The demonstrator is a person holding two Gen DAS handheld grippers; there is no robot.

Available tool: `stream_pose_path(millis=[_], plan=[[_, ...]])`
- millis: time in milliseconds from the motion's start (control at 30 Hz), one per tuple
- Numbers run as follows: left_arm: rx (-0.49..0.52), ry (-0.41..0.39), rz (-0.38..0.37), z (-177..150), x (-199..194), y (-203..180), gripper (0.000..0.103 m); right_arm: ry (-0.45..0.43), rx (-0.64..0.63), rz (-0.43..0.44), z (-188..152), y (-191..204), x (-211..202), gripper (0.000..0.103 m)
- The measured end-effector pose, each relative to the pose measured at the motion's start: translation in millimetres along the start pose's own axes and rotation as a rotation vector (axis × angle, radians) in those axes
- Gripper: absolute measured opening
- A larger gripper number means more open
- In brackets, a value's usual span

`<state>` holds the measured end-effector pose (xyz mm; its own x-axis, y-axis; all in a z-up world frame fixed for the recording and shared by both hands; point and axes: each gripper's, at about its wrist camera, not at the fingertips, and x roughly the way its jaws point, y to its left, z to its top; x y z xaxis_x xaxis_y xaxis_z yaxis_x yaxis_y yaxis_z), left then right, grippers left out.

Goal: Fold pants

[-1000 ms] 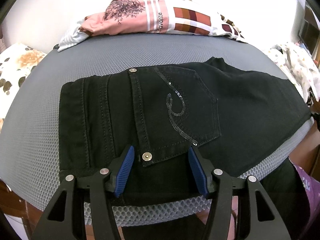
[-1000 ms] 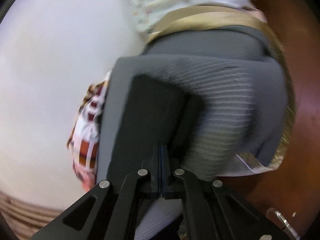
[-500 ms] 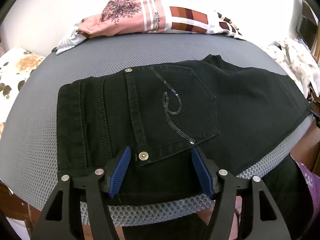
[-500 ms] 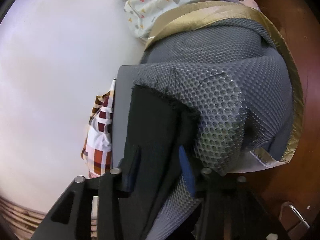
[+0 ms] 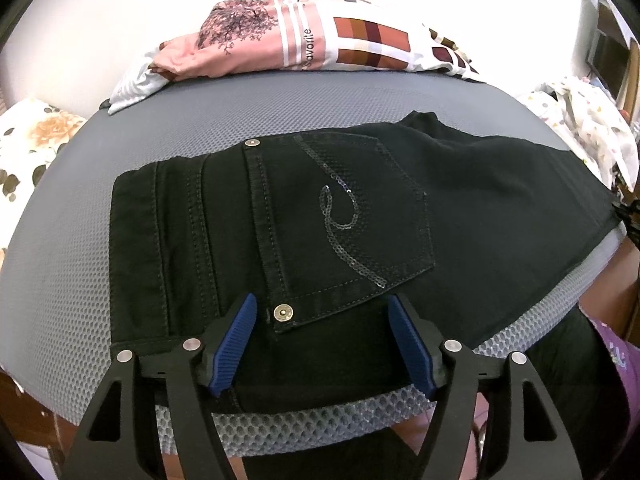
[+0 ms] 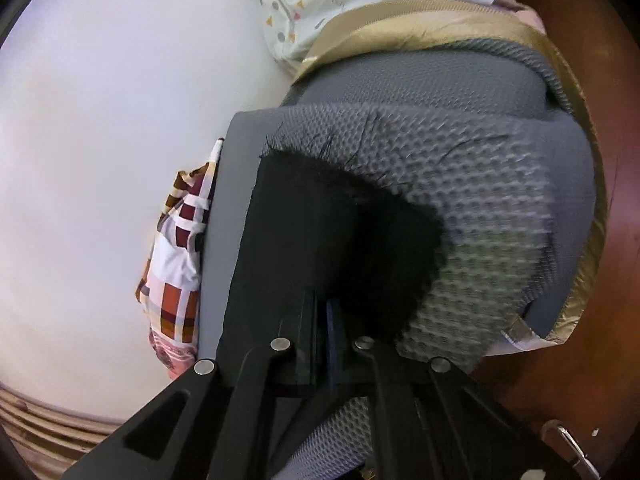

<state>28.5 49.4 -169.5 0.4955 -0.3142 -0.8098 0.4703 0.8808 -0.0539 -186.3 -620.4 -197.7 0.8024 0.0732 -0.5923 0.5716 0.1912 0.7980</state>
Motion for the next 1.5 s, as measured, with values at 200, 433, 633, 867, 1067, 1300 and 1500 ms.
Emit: stream_pose_path(millis=[200, 433, 633, 867, 1067, 1300, 1500], plan=[[-0.017, 0.001, -0.017, -0.1, -3.5, 4.3, 0.069, -0.002, -0.008, -0.006, -6.3, -6.8, -19.7, 0.004], [-0.005, 0.005, -0.023, -2.0, -4.0, 4.0, 0.069, -0.002, 0.025, -0.003, -6.2, -19.6, -14.9, 0.003], [0.002, 0.010, -0.016, -1.5, -2.8, 2.3, 0.069, 0.013, 0.031, -0.014, -4.6, -21.9, -15.3, 0.001], [-0.048, -0.020, -0.032, 7.2, -18.3, 6.6, 0.069, -0.105, -0.003, -0.088, -1.3, 0.7, -58.9, 0.014], [-0.101, -0.082, -0.003, 19.3, -36.5, 16.2, 0.069, 0.139, -0.408, 0.100, -57.5, 127.6, -10.0, 0.016], [-0.159, -0.132, 0.131, 20.8, -68.1, 30.5, 0.073, 0.554, -1.051, 0.268, -215.3, 269.0, 118.8, 0.058], [-0.224, -0.161, 0.222, 9.3, -76.9, 59.5, 0.075, 0.632, -1.388, 0.182, -276.4, 311.9, 207.3, 0.057]])
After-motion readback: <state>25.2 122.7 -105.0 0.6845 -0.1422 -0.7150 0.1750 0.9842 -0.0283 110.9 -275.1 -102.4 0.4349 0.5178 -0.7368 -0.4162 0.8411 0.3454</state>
